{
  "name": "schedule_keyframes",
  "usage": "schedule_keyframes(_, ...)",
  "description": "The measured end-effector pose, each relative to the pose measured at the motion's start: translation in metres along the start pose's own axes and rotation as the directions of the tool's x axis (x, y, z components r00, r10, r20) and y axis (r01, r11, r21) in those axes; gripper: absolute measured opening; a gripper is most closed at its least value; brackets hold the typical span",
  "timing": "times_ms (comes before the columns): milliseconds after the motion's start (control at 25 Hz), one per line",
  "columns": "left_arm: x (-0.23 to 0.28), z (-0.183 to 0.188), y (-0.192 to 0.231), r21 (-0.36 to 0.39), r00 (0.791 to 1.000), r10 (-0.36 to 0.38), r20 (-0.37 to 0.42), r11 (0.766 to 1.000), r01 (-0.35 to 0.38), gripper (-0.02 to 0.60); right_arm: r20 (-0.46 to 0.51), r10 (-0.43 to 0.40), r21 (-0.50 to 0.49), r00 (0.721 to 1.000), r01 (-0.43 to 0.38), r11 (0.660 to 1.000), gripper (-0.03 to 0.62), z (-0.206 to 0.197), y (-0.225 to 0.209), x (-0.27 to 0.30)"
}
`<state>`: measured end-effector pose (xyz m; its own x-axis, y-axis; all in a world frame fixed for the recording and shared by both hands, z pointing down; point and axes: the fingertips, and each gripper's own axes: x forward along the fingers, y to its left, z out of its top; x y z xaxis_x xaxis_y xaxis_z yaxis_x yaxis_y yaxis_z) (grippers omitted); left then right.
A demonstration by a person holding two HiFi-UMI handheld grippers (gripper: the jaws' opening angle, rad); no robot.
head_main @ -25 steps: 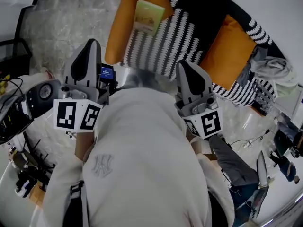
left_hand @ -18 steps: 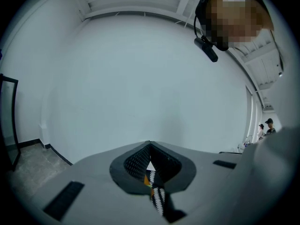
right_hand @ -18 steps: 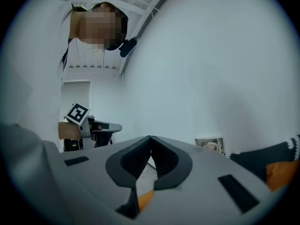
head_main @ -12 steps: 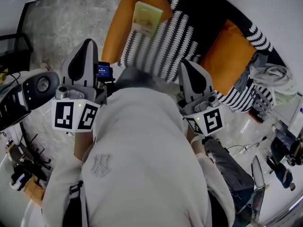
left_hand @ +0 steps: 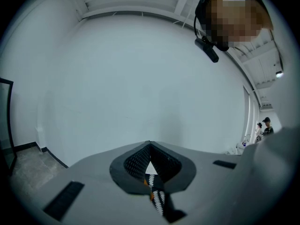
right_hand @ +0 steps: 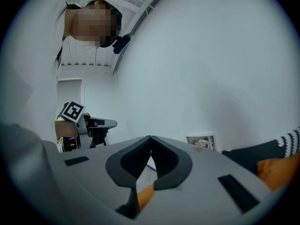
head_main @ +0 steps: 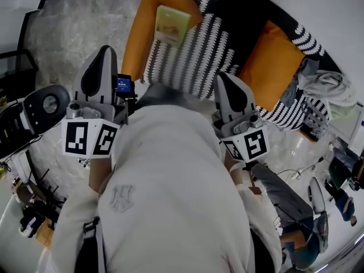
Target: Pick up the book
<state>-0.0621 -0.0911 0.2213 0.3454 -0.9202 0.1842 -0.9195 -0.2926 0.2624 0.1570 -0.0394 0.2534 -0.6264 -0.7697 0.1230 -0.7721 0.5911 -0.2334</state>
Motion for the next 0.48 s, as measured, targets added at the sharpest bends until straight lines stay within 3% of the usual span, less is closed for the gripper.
schedule_keyframes(480,0.009,0.004,0.058,-0.010,1.000,0.024,-0.012,1.000,-0.024,0.009,-0.079,-0.005,0.009,0.997,0.005,1.000,0.018,-0.013,0.007,0.056)
